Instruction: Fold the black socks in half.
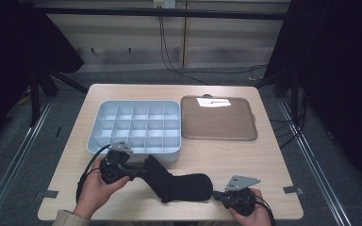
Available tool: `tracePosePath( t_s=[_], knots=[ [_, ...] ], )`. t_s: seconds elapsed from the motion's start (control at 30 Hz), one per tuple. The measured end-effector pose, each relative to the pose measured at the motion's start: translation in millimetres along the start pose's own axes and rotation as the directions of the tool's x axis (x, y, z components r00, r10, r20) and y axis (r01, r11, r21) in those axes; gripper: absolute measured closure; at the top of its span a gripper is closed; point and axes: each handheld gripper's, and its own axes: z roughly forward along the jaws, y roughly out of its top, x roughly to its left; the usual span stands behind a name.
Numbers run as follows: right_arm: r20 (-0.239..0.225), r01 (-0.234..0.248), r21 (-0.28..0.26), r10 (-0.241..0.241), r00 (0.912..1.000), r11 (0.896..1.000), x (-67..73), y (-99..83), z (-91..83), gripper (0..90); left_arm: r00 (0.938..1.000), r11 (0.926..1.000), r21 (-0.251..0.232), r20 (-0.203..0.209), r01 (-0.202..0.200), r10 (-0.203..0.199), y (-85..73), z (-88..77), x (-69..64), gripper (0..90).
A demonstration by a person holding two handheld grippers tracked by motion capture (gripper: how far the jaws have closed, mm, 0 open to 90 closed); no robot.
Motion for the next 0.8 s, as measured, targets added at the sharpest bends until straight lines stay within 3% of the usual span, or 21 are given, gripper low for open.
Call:
tracePosePath(
  t_s=[0.8],
  knots=[
    [-0.016, 0.040, 0.000, -0.040, 0.9991, 0.999, 5.8, 12.6, 13.5, 90.0, 0.9996, 0.9996, 0.005, 0.007, -0.029, 0.029, 12.6, -4.8, -12.6, 79.3]
  ],
)
